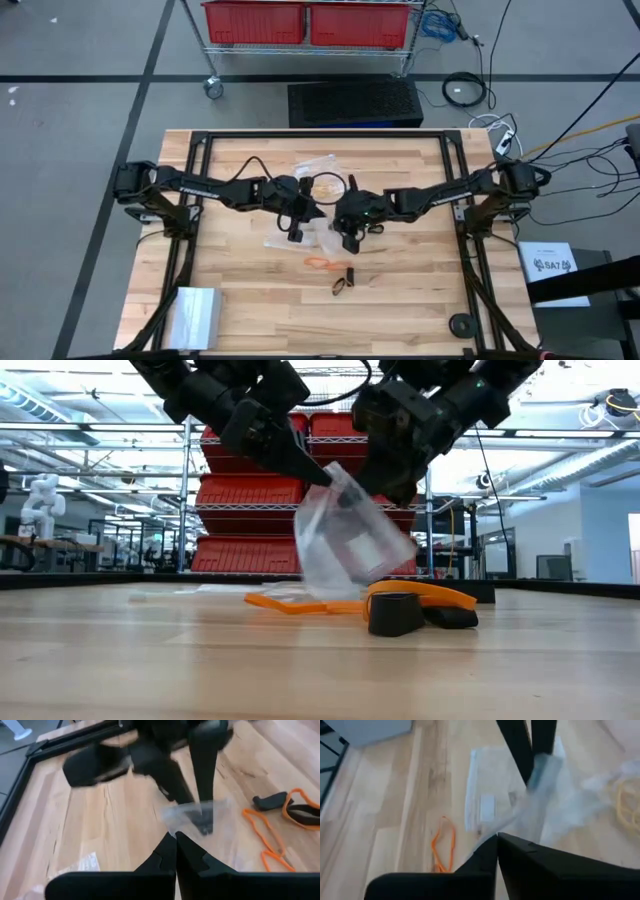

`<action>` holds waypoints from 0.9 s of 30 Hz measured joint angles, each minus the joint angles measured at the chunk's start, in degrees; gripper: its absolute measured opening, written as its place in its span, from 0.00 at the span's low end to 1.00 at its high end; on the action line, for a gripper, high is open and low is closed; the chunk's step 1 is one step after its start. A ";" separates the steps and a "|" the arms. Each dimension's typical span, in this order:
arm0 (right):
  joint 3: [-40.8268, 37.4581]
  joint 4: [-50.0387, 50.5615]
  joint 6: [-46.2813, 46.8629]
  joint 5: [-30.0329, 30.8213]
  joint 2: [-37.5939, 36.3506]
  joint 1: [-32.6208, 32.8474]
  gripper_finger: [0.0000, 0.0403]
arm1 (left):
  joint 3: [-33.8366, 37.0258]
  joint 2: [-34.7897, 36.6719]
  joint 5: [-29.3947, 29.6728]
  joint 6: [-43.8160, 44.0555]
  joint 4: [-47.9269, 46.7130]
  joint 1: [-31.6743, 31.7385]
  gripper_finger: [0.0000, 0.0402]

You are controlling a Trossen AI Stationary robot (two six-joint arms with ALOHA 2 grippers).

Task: Sort rubber bands
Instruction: Open the zip bag

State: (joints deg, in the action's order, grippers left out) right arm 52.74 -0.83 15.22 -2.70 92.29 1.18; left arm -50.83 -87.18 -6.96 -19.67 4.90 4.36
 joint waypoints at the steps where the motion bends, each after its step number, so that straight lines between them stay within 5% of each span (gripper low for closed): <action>1: -0.86 -2.01 0.20 0.51 -0.16 0.18 0.01 | 0.00 0.00 0.02 0.20 0.05 0.00 0.00; 7: -10.46 -21.24 5.56 1.73 0.11 0.60 0.00 | 0.00 0.00 0.36 1.41 0.73 0.02 0.00; 11: -16.13 -34.56 8.69 8.47 0.60 1.28 0.00 | 0.00 0.00 1.09 2.86 1.74 0.07 0.00; 15: -16.07 -37.66 11.07 11.54 3.46 1.30 0.01 | 0.00 0.00 1.27 3.29 3.54 0.07 0.00; 27: -8.23 -38.25 9.86 6.20 8.99 0.71 0.44 | -1.60 0.00 6.02 4.33 4.18 0.04 0.00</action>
State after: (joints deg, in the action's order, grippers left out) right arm 44.51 -39.09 25.08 3.49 101.28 1.89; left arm -52.42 -87.18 -0.94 -15.33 9.08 4.40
